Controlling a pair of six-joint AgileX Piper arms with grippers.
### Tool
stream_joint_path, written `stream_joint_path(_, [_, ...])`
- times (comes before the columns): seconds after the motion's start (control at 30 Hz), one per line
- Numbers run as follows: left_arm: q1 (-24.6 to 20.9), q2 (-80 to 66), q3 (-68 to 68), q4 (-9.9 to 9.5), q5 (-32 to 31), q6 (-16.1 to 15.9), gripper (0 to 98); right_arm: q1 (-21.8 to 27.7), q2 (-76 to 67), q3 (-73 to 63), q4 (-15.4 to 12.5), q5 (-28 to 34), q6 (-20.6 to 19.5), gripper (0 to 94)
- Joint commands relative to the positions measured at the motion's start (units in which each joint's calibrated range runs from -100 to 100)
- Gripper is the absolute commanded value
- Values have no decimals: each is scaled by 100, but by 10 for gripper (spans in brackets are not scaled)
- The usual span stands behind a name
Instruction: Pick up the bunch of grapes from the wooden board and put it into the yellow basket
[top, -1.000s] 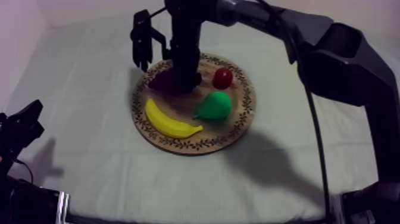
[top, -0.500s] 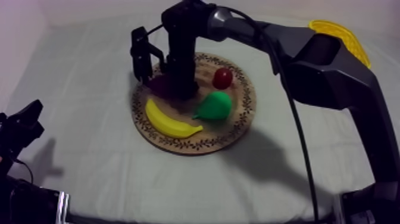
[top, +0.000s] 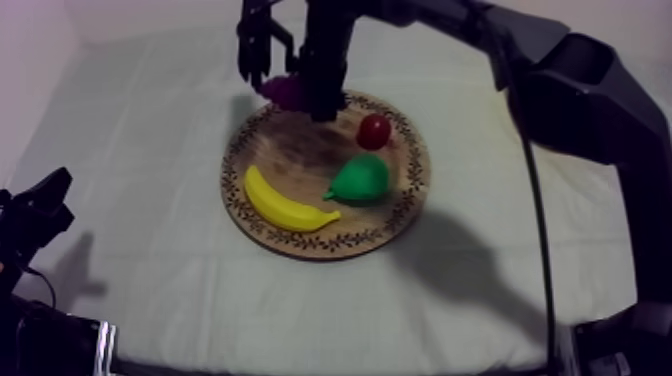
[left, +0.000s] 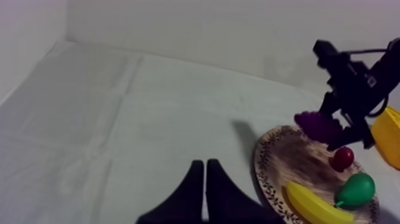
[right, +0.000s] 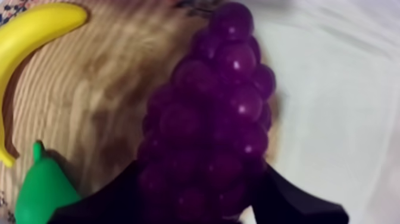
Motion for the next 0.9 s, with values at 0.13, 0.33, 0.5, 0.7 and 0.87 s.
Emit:
stream_joint_path(0.13, [-3,0,-3,2,3,-1,1,158,-791,321,101,-193,-159,190])
stream_joint_path(0.33, [-3,0,-3,2,3,3,1,326,-1498,900,220,-474,-346,191])
stream_joint_path(0.5, [-3,0,-3,2,3,3,1,561,-2067,1430,289,-694,-577,193])
stream_joint_path(0.7, [-3,0,-3,2,3,4,1,897,-2695,2113,337,-918,-830,194])
stream_joint_path(0.87, [-3,0,-3,2,3,4,1,1199,-3169,2646,416,-1185,-1096,193])
